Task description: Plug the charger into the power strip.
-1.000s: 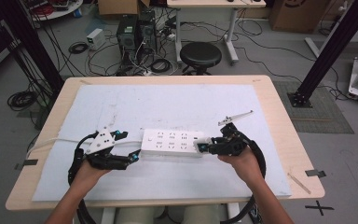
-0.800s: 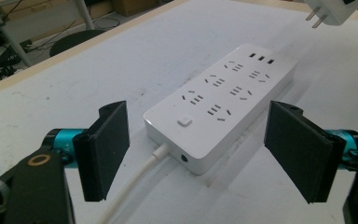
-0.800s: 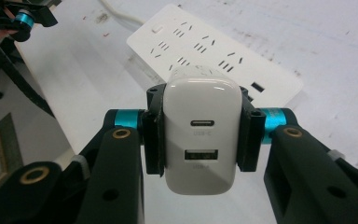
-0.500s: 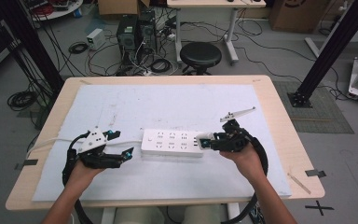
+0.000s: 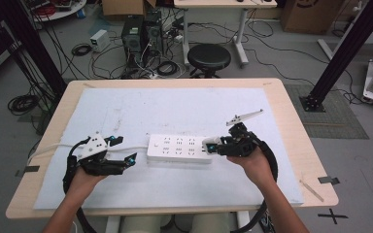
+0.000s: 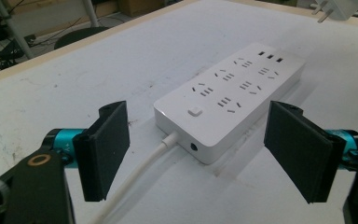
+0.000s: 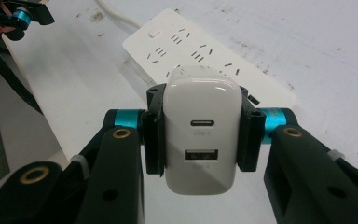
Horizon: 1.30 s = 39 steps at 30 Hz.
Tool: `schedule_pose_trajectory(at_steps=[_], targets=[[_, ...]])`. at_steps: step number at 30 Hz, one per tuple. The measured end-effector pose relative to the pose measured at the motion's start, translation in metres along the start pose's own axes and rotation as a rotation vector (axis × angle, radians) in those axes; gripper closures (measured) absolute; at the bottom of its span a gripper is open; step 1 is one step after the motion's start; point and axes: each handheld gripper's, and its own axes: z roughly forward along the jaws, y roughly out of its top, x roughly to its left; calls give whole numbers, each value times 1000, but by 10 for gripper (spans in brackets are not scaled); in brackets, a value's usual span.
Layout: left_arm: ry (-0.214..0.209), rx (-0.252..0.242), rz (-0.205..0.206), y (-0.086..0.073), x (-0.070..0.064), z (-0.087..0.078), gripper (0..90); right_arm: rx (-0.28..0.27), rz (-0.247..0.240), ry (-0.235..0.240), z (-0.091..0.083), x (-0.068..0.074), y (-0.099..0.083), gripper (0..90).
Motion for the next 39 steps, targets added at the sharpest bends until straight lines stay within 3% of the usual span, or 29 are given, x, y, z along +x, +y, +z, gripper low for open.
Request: schedule_pose_trajectory(at_steps=[11, 19, 28, 39], targets=[[17, -7, -20, -5, 3, -3, 224, 12, -42, -43, -7, 0, 5, 629], [25, 0, -36, -10, 4, 0, 224, 44, -71, -45, -9, -5, 9, 629], [22, 11, -48, -15, 5, 3, 224, 133, -196, -100, -4, -9, 30, 629], [30, 9, -61, -20, 8, 2, 223, 214, -314, -111, 12, -7, 52, 629]])
